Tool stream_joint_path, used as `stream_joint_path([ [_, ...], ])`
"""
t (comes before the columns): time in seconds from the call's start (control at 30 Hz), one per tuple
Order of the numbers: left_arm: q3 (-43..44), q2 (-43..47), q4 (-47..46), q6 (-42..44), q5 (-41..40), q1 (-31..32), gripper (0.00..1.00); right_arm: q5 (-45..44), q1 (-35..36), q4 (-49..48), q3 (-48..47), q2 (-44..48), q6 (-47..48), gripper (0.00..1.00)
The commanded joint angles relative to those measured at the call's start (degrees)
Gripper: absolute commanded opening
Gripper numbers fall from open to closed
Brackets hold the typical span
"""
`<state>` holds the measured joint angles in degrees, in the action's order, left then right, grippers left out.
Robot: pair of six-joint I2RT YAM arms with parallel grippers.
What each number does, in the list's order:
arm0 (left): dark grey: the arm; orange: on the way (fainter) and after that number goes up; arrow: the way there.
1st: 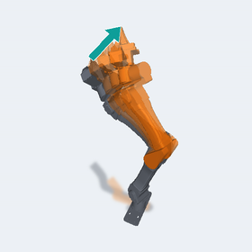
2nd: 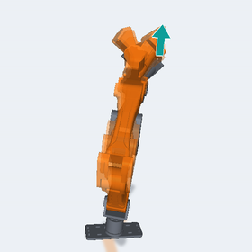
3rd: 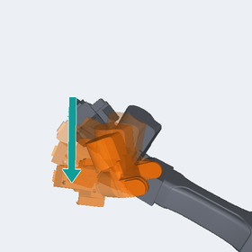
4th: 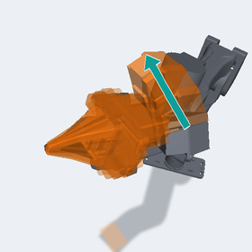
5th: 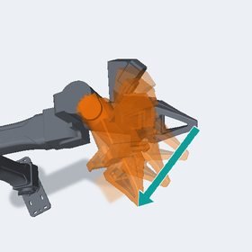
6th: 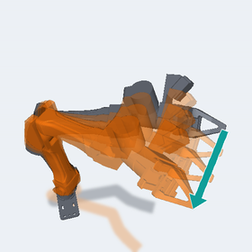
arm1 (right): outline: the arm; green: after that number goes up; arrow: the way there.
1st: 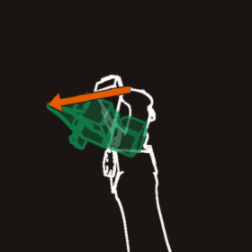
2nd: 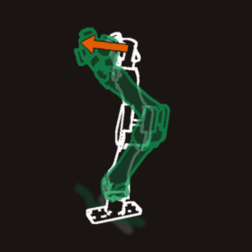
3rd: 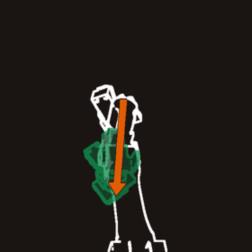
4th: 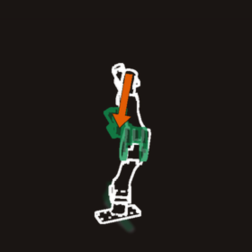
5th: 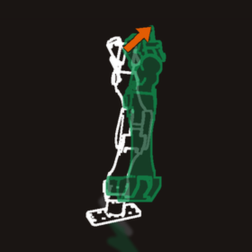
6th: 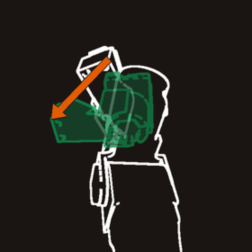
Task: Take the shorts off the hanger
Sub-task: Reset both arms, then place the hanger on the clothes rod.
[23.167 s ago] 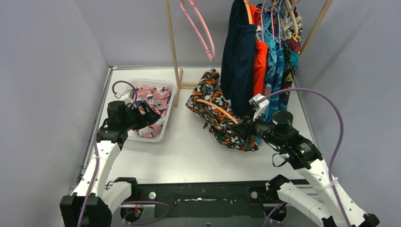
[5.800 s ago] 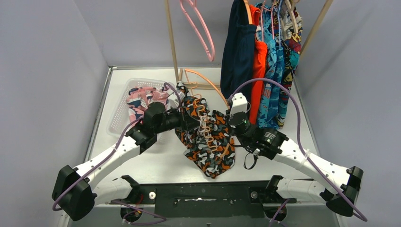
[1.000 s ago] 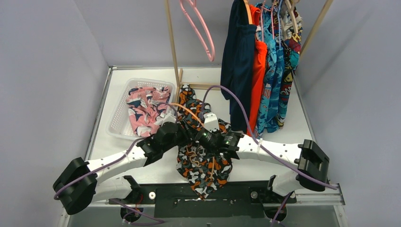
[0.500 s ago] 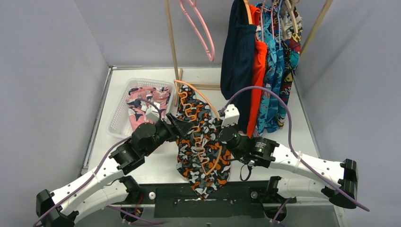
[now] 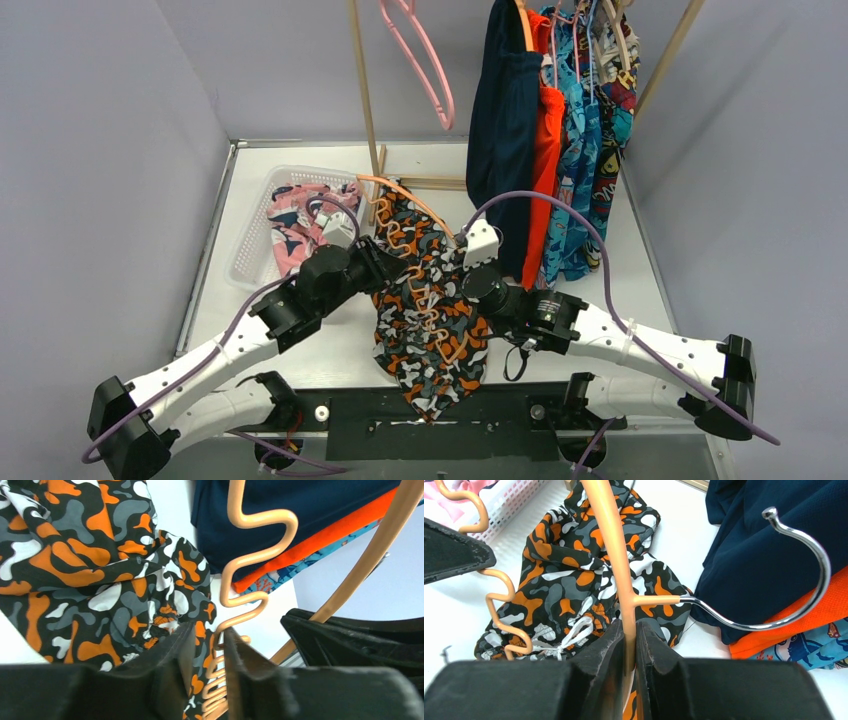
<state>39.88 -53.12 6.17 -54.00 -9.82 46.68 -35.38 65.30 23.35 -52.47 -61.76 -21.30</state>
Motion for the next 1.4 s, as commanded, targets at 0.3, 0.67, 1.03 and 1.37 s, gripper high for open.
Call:
stream_joint_path([
  [0.3,2.3,-1.5,-7.0,1.9,1.0,-2.6,0.11,6.1,0.3,-3.7,-6.7,-0.2,4.4,0.03],
  [0.67,2.1,-5.2,-7.2,-0.1,1.7,-6.2,0.00,6.2,1.9,-1.8,-9.6,-2.3,6.5,0.07],
  [1.03,-4.8,3.4,-15.4,-6.2,7.2,-16.0,0.00,14.9,1.7,-7.2,-4.8,6.3,3.7,0.65],
  [1.37,-8.3,8.0,-23.1,-10.5,13.4,-23.6,0.00,31.9,-15.0,-6.8,2.9,11.9,-7.7,0.79],
])
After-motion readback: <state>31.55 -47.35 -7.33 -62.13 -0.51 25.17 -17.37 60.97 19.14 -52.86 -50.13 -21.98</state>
